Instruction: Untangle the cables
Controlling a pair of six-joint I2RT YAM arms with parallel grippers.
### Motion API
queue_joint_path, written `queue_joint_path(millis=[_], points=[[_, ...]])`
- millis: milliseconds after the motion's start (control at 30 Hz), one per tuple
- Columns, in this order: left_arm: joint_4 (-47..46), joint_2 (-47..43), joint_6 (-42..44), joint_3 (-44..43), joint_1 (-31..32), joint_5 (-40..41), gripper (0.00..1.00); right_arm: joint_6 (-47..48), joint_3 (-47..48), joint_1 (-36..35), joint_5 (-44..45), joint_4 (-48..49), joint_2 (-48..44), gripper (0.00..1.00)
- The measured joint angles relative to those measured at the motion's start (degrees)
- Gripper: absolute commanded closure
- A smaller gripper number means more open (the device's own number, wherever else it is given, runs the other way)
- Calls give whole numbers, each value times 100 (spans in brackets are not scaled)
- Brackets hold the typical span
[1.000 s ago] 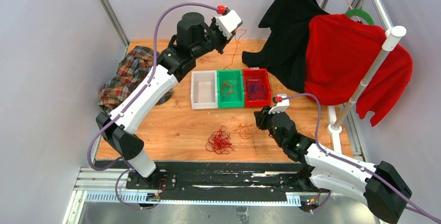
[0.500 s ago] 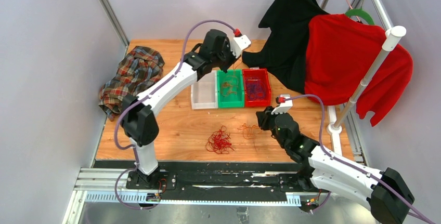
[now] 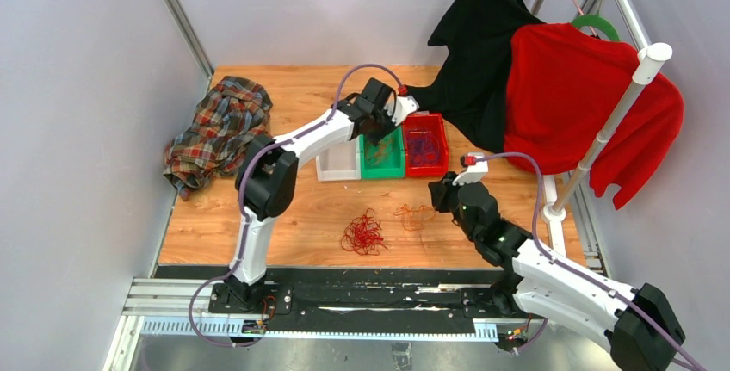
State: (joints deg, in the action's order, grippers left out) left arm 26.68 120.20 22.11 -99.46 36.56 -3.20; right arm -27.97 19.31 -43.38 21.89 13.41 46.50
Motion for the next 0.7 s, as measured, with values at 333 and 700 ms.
queue_joint_path(millis=[333, 700], points=[[1051, 13, 24, -293, -44, -415, 2, 35, 1014, 275, -640, -205, -92, 97], [2267, -2594, 673, -284, -199, -2461, 2, 52, 1799, 291, -1322, -304, 153, 95]])
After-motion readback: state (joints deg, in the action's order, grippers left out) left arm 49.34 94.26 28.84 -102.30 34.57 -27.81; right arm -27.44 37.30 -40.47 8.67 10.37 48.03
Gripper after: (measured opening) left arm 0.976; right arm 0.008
